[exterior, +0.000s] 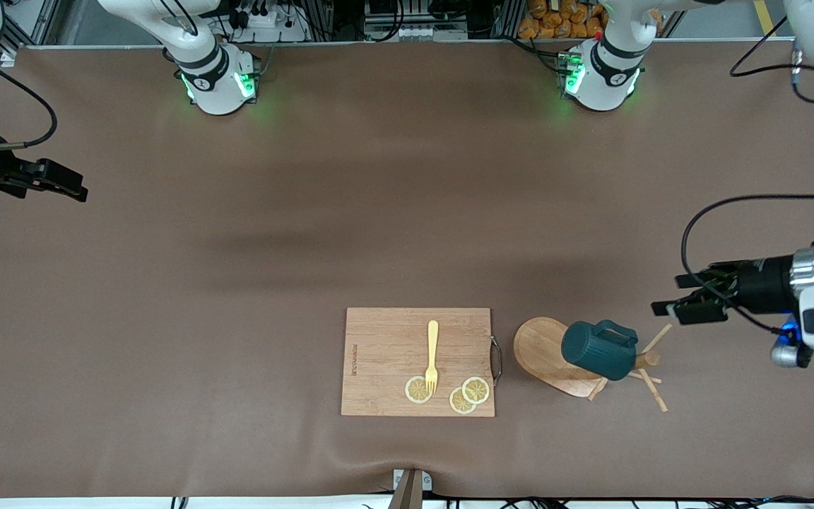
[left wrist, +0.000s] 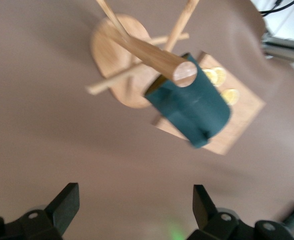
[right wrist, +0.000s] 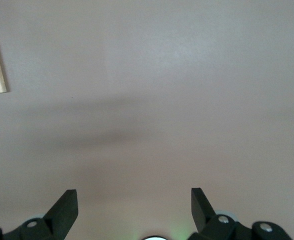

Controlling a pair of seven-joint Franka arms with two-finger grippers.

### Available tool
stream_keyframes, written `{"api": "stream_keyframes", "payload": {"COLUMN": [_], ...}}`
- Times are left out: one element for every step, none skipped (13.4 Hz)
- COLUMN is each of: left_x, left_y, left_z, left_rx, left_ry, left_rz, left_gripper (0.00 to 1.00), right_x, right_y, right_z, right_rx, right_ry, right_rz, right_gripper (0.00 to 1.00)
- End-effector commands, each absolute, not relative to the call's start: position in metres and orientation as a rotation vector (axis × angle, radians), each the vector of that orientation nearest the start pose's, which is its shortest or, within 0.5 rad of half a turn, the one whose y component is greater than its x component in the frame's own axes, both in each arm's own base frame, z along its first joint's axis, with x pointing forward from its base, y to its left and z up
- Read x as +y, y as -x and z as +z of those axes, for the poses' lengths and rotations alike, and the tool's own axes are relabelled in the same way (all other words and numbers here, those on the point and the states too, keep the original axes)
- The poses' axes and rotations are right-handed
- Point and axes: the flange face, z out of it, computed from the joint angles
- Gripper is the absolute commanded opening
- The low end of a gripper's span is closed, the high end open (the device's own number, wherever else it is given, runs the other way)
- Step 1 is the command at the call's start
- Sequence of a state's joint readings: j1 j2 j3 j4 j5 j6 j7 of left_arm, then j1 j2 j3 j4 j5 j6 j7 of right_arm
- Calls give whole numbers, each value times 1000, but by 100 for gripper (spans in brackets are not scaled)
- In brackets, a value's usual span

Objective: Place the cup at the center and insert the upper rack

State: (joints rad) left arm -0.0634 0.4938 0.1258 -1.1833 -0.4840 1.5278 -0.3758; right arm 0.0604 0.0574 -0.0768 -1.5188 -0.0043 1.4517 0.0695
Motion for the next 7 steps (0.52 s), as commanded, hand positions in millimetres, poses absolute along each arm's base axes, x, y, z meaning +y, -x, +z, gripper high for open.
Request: {"api": "stream_keyframes", "payload": {"left_x": [-39,-40,-39,-40,-37,-31,-16], "left_y": [-653,-644,-634,-626,-620,-614,-604], "left_z": [540,552,564,574,582,588,596], "left_rx": [-457,-409,-350,-264,-196,-179,-188], "left_ry": [3308,3257,3195,3149,3116,3101,3100], "left_rz": [220,180,137,105,79,78,81], "left_gripper": [100,100,100,100,100,100,100], "right_x": [-25,-29,-32,-31,-31,-35,-35], "right_y": [-554,-553,-553,-552,-551,-551,-551], "right_z": [611,610,611,610,610,610,611], "right_rx": [166,176,183,183,185,198,202], "right_ry": [3135,3134,3133,3131,3117,3095,3090], "right_rz": [209,217,221,233,237,235,232], "right_gripper": [100,100,100,100,100,100,100]}}
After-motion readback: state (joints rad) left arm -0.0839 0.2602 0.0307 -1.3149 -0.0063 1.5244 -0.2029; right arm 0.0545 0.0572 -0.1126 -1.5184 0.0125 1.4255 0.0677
